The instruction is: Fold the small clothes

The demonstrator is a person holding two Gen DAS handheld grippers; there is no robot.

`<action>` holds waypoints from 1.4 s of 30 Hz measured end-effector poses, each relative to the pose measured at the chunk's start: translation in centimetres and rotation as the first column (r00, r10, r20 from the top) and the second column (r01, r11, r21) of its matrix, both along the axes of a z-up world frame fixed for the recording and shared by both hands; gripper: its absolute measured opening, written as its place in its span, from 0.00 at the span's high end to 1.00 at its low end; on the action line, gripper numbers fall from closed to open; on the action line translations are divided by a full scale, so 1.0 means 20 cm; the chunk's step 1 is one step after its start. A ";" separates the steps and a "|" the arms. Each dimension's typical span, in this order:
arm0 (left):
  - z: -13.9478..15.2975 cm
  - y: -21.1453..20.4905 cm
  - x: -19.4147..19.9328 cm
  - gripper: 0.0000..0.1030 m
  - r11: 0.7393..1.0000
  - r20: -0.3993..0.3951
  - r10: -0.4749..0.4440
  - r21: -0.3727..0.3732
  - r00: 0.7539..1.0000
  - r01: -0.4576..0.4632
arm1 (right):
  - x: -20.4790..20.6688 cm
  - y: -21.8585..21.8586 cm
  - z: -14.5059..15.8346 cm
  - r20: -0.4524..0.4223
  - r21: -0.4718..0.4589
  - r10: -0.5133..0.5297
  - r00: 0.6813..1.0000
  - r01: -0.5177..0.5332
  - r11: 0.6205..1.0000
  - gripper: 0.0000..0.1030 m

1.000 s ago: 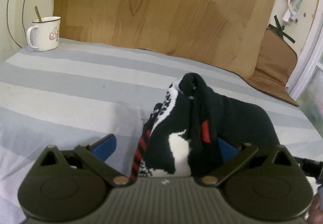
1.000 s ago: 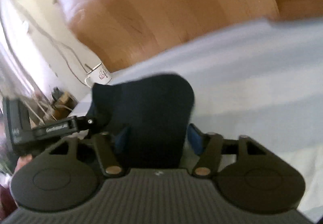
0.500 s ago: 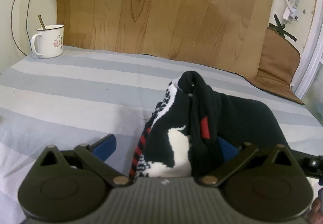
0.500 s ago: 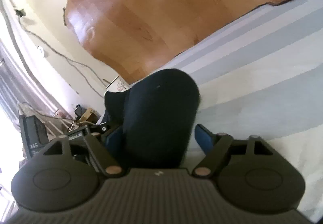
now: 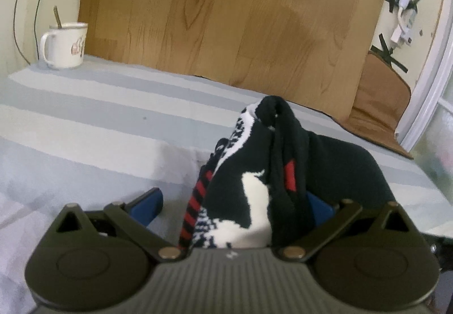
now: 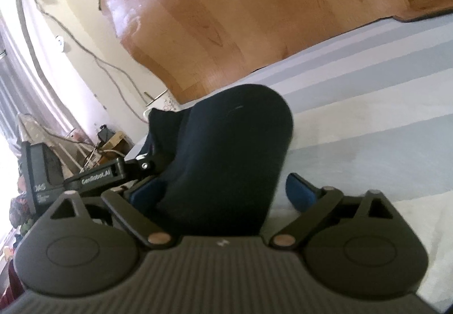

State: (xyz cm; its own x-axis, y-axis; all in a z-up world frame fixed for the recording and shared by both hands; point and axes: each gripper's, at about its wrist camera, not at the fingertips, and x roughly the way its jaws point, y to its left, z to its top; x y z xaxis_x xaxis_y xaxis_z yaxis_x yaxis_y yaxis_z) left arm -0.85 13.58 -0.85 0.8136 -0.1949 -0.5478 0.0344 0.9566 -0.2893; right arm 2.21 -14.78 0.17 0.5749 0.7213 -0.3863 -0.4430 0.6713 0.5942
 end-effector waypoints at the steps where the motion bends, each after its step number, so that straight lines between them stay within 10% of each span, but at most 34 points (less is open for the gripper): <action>1: 0.00 0.01 0.00 0.00 1.000 -0.002 0.000 -0.011 1.000 0.000 | 0.00 0.01 0.00 0.004 0.001 0.024 1.000 -0.024 1.000 0.00; 42: 0.04 -0.03 -0.15 0.00 0.998 -0.015 0.069 0.014 0.998 -0.069 | -0.06 -0.06 0.00 0.000 0.005 -0.001 1.000 0.001 1.000 0.00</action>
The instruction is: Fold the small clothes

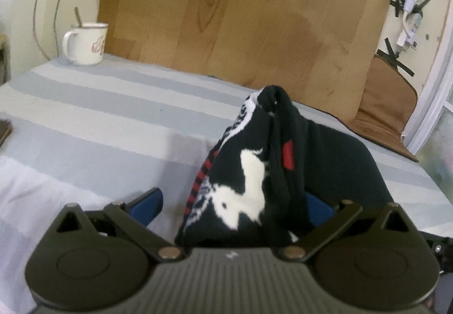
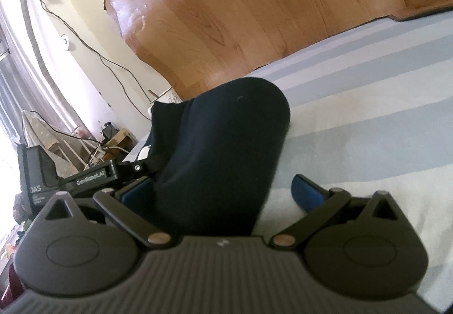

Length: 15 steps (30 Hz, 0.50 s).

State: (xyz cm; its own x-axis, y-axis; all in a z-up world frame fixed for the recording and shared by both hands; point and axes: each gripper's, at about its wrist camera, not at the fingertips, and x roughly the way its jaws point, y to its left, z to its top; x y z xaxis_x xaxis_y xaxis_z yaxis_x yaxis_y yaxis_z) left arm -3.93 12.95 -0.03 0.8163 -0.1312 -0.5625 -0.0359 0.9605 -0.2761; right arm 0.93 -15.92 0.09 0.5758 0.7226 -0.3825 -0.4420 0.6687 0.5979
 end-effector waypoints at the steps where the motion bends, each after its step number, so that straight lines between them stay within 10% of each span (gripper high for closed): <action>1: 0.00 0.00 -0.01 0.00 1.000 -0.010 0.004 -0.009 1.000 -0.004 | 0.00 0.00 0.00 0.000 -0.001 0.000 1.000 0.000 1.000 0.00; 15: -0.04 0.11 -0.07 0.00 0.988 -0.005 -0.019 -0.153 1.000 0.018 | 0.00 -0.01 -0.01 0.007 0.009 0.004 1.000 -0.004 1.000 0.00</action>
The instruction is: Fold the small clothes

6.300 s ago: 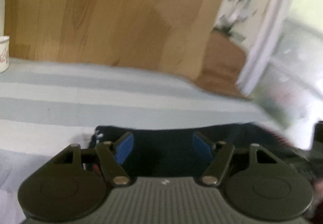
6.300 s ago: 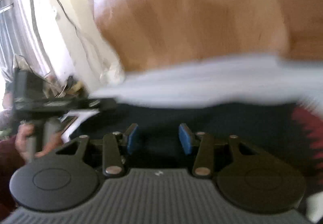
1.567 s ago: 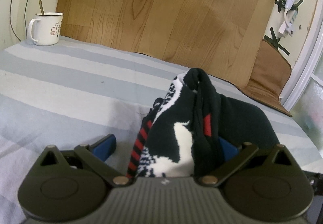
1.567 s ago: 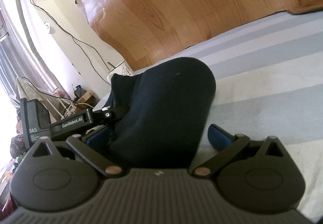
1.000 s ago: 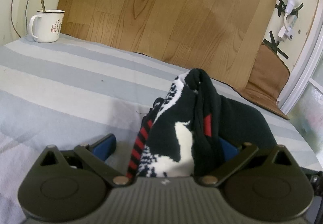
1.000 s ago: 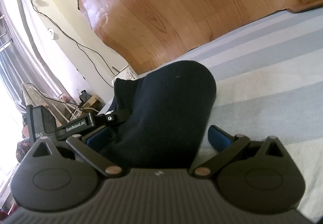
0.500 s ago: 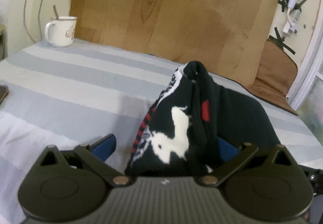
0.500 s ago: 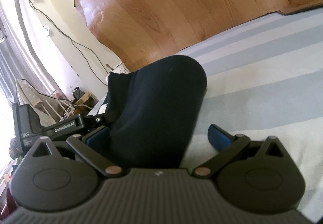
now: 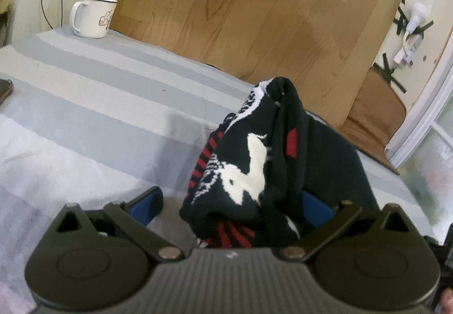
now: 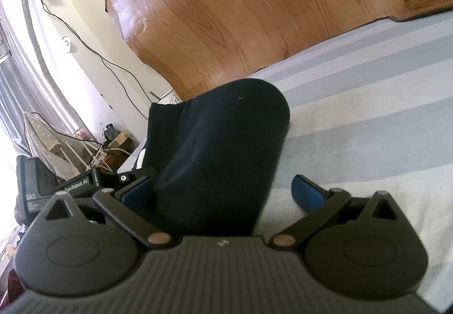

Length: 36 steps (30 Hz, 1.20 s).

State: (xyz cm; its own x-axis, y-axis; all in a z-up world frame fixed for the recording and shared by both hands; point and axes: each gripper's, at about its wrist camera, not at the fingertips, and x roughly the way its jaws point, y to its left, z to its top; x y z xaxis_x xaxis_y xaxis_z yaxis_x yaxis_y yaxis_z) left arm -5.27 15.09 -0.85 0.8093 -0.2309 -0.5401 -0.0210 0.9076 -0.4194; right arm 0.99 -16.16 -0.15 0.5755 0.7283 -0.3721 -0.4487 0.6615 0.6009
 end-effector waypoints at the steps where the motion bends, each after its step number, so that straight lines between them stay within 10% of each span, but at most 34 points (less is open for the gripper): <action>1: 0.00 0.01 -0.01 0.00 1.000 0.005 -0.001 -0.018 1.000 0.001 | 0.00 0.00 0.00 0.000 0.000 0.000 1.000 0.000 1.000 0.00; 8: -0.04 0.14 -0.02 0.00 0.980 0.047 -0.005 -0.198 0.999 0.014 | 0.00 0.00 0.00 0.000 -0.004 0.001 1.000 -0.001 1.000 0.00; 27: -0.01 0.04 -0.01 0.00 0.995 0.008 -0.095 0.020 0.995 0.094 | 0.00 0.00 0.01 0.000 -0.009 0.000 1.000 0.000 1.000 0.00; 36: 0.04 0.21 0.09 0.00 0.968 -0.075 -0.232 -0.119 0.970 0.222 | 0.02 0.00 0.02 -0.030 -0.018 0.011 0.999 -0.012 1.000 0.00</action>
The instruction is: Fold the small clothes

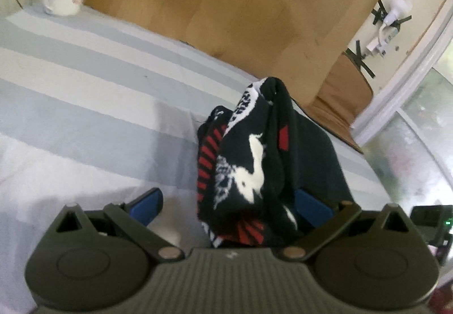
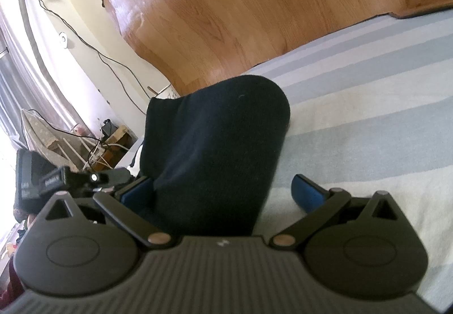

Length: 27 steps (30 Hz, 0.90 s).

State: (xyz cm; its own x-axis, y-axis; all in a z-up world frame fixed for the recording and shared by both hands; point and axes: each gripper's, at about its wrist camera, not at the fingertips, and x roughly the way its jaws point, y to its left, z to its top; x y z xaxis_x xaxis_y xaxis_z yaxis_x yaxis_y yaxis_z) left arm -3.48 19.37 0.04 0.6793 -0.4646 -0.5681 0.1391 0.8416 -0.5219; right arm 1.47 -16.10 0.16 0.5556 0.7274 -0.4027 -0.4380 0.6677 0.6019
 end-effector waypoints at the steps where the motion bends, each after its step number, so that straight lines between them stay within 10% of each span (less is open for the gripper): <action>1: 0.01 0.00 0.02 0.00 1.000 0.002 -0.022 -0.005 1.000 0.022 | 0.01 0.00 0.00 -0.008 -0.001 0.004 1.000 -0.004 1.000 0.00; 4: 0.02 -0.04 0.07 0.00 0.995 0.016 -0.101 0.004 0.995 0.101 | 0.04 0.02 0.01 -0.025 0.001 0.015 1.000 -0.015 1.000 0.00; 11: -0.04 -0.16 0.16 0.01 0.987 0.015 -0.159 0.029 0.987 0.159 | 0.13 0.13 0.03 -0.020 -0.057 0.083 0.996 -0.084 0.995 0.44; 21: 0.12 -0.50 0.62 0.08 0.987 0.114 -0.116 0.125 0.987 0.101 | 0.46 0.10 0.28 0.322 -0.240 0.090 0.942 -0.010 0.971 0.51; 27: 0.07 -0.83 1.21 0.08 0.973 0.071 -0.117 0.207 0.991 0.100 | 1.01 -0.17 0.16 0.141 -0.176 -0.094 0.986 0.118 0.977 0.50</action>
